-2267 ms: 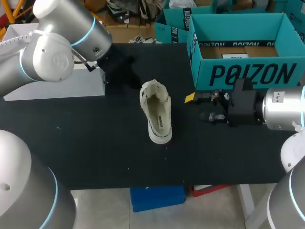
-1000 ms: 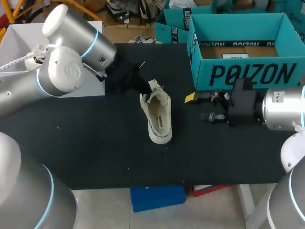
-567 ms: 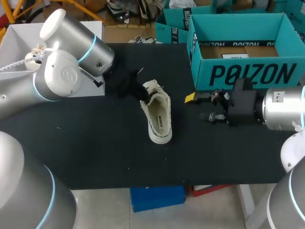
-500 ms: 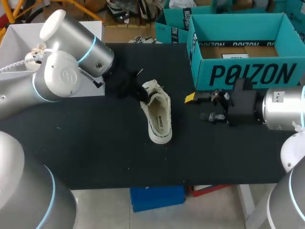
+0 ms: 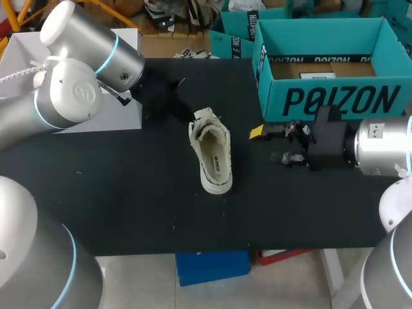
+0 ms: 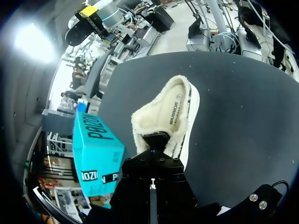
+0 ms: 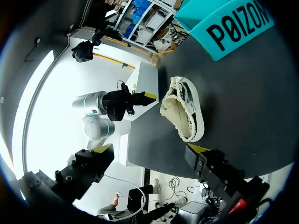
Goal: Take the shoe out of the shoebox, open the shoe tongue, remove and reinsert the insole, then place the shoe into the shoebox
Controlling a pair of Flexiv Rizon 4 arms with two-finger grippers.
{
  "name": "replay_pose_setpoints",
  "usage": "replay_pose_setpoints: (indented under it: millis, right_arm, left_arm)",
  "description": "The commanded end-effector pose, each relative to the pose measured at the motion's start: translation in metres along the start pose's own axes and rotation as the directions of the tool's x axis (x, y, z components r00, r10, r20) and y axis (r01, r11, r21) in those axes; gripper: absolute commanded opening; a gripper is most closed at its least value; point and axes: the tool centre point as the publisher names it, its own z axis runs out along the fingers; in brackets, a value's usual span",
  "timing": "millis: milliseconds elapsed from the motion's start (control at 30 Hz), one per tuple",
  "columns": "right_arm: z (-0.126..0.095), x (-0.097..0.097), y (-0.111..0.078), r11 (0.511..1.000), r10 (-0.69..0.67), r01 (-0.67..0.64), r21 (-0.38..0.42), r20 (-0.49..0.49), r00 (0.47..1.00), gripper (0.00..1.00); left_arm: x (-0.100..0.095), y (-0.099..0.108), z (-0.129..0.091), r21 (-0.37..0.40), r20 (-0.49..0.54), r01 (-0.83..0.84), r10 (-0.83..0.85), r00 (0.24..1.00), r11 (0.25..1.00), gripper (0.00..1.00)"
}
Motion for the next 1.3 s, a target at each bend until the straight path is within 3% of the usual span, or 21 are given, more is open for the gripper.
replay_pose_setpoints:
  millis: [33,300,500,900,1300]
  right_arm:
    - [0.001,0.001,0.000,1.000,0.001,-0.001,-0.001,0.002,1.000,1.00]
    - [0.001,0.001,0.000,1.000,0.001,-0.001,-0.001,0.002,1.000,1.00]
    - [0.001,0.001,0.000,1.000,0.001,-0.001,-0.001,0.002,1.000,1.00]
    - [0.001,0.001,0.000,1.000,0.001,-0.001,-0.001,0.002,1.000,1.00]
    - [0.001,0.001,0.000,1.000,0.001,-0.001,-0.001,0.002,1.000,1.00]
  left_arm:
    - [-0.006,0.008,0.010,-0.002,0.021,-0.002,0.002,1.000,1.000,0.00]
    - [-0.021,0.017,0.040,0.041,0.047,-0.007,0.005,0.999,0.999,0.00]
    - [-0.027,0.010,0.044,0.056,0.045,-0.024,0.021,0.999,0.998,0.00]
    - [-0.002,-0.017,0.037,0.095,0.028,-0.005,0.003,1.000,0.995,0.00]
    - [0.013,-0.031,0.061,0.145,-0.013,0.030,-0.028,1.000,0.989,0.00]
